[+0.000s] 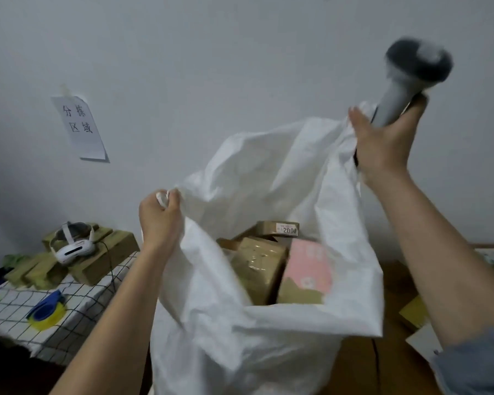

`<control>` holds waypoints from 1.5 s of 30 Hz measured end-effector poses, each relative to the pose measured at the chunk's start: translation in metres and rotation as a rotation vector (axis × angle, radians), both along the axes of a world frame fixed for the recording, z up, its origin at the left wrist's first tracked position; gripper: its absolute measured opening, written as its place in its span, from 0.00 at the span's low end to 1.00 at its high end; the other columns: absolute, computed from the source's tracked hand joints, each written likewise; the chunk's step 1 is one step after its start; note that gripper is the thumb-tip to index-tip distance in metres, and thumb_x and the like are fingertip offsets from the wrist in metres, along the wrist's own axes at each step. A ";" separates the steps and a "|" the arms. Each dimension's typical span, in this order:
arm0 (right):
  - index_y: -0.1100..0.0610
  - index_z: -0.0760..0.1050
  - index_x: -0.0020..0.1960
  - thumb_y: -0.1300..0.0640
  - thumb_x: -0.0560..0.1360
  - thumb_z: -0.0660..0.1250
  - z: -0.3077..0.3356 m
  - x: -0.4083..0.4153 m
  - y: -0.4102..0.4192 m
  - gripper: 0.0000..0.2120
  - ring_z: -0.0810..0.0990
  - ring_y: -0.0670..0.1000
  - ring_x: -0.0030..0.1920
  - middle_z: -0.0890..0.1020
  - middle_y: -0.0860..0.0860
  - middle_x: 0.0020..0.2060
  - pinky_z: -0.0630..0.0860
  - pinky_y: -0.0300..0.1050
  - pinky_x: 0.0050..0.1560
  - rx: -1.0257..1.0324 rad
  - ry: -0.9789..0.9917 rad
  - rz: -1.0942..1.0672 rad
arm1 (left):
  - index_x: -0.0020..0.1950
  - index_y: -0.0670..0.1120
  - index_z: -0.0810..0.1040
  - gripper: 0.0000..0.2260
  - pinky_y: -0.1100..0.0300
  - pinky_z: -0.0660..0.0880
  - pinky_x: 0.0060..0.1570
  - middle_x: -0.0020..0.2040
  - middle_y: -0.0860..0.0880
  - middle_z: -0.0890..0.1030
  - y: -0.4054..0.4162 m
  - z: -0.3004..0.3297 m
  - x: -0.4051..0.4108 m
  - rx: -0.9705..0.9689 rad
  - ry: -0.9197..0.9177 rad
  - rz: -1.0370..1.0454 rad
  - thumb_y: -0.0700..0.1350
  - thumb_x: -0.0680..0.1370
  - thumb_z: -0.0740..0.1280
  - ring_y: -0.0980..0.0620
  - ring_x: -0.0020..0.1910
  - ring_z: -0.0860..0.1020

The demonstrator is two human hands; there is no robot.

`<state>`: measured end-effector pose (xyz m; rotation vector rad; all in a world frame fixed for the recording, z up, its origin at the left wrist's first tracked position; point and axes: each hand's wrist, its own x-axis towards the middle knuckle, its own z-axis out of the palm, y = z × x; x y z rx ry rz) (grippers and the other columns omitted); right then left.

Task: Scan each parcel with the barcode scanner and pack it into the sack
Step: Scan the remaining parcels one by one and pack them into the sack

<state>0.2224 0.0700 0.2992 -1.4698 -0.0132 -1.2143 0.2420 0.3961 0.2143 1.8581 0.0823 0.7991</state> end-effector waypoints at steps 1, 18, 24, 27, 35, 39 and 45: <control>0.53 0.58 0.69 0.54 0.70 0.74 0.011 0.000 -0.001 0.35 0.75 0.33 0.56 0.71 0.44 0.61 0.71 0.28 0.58 0.006 -0.043 -0.029 | 0.33 0.43 0.65 0.16 0.55 0.61 0.32 0.31 0.45 0.64 -0.001 -0.013 -0.003 0.009 0.074 -0.003 0.42 0.80 0.62 0.51 0.30 0.62; 0.56 0.58 0.72 0.55 0.71 0.76 -0.042 -0.002 -0.013 0.37 0.74 0.28 0.44 0.72 0.45 0.56 0.70 0.22 0.43 -0.125 0.216 0.023 | 0.37 0.42 0.70 0.13 0.54 0.64 0.34 0.34 0.43 0.67 -0.014 -0.024 -0.005 -0.145 0.166 0.034 0.44 0.80 0.61 0.49 0.33 0.66; 0.52 0.57 0.72 0.50 0.71 0.76 -0.039 -0.028 -0.044 0.38 0.76 0.32 0.45 0.72 0.37 0.50 0.71 0.27 0.41 -0.126 0.321 0.004 | 0.37 0.40 0.73 0.13 0.57 0.67 0.35 0.33 0.46 0.74 -0.026 -0.018 -0.014 -0.059 0.158 0.070 0.44 0.79 0.62 0.44 0.36 0.73; 0.52 0.58 0.72 0.49 0.71 0.76 -0.045 -0.047 -0.057 0.38 0.79 0.45 0.53 0.74 0.45 0.56 0.78 0.44 0.53 -0.075 0.347 0.001 | 0.58 0.43 0.77 0.12 0.49 0.72 0.59 0.57 0.44 0.78 -0.030 -0.017 -0.025 -0.033 0.184 0.088 0.47 0.79 0.64 0.44 0.59 0.75; 0.53 0.59 0.70 0.50 0.72 0.75 -0.060 -0.083 -0.082 0.34 0.80 0.52 0.58 0.76 0.51 0.61 0.79 0.60 0.57 0.049 0.362 0.001 | 0.70 0.43 0.64 0.26 0.45 0.58 0.66 0.69 0.39 0.60 -0.050 0.003 -0.066 0.185 0.191 0.284 0.48 0.75 0.69 0.38 0.68 0.58; 0.54 0.59 0.70 0.51 0.73 0.74 -0.063 -0.095 -0.092 0.33 0.81 0.48 0.56 0.80 0.48 0.58 0.79 0.58 0.57 0.075 0.356 0.058 | 0.67 0.45 0.66 0.23 0.46 0.57 0.64 0.68 0.40 0.60 -0.077 0.026 -0.091 0.307 0.077 0.320 0.47 0.75 0.68 0.39 0.67 0.59; 0.53 0.60 0.69 0.50 0.74 0.73 -0.077 -0.125 -0.138 0.31 0.81 0.40 0.51 0.81 0.46 0.57 0.79 0.45 0.50 0.068 0.372 0.120 | 0.66 0.50 0.69 0.20 0.50 0.59 0.65 0.60 0.50 0.60 -0.189 0.038 -0.146 0.397 -0.032 0.030 0.51 0.76 0.69 0.46 0.66 0.61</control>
